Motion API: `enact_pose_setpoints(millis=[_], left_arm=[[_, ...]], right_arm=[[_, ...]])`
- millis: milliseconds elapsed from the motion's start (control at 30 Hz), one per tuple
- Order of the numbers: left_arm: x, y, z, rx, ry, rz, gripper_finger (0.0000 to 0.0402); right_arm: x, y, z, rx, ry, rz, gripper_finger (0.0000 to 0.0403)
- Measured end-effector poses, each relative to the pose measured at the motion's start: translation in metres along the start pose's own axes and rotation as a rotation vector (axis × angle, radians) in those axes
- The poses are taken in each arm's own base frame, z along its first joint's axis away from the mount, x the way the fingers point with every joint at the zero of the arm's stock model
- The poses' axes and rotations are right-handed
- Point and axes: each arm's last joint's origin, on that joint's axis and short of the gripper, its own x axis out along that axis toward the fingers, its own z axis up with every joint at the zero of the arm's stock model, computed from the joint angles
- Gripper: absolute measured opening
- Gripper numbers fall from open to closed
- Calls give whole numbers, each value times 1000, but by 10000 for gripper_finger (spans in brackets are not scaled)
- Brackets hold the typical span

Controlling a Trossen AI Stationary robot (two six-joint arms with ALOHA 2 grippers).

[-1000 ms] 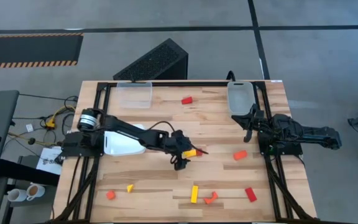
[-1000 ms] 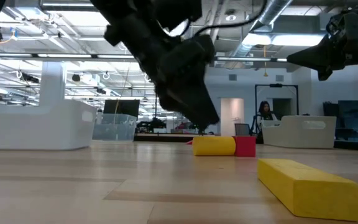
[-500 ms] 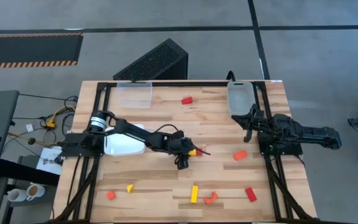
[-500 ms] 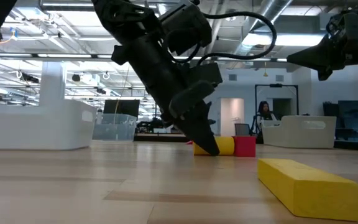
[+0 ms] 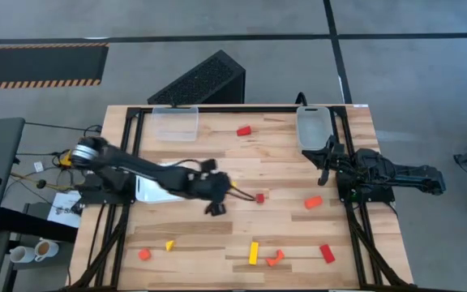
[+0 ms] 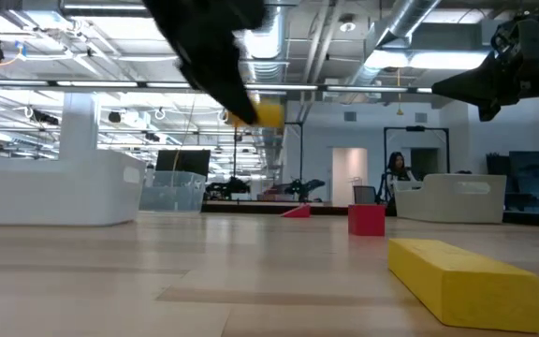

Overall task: Sort & place blocks by color
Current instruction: Put the top yellow block into the white bin

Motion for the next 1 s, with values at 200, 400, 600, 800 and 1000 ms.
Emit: enact_pose_setpoints(millis=[200,400,600,800,1000], left_arm=[[-57,21,-47,-187,-74,96,94],[-56,42,-112,-403,-34,129,94],[-59,62,-150,-528,11,215,94],[-54,74,-168,-574,100,272,94],[-43,81,-183,-583,167,311,94]], right_arm=[[0,0,0,0,0,0,11],[0,0,0,0,0,0,11],[0,0,0,0,0,0,11],[0,0,0,0,0,0,11],[0,0,0,0,0,0,11]])
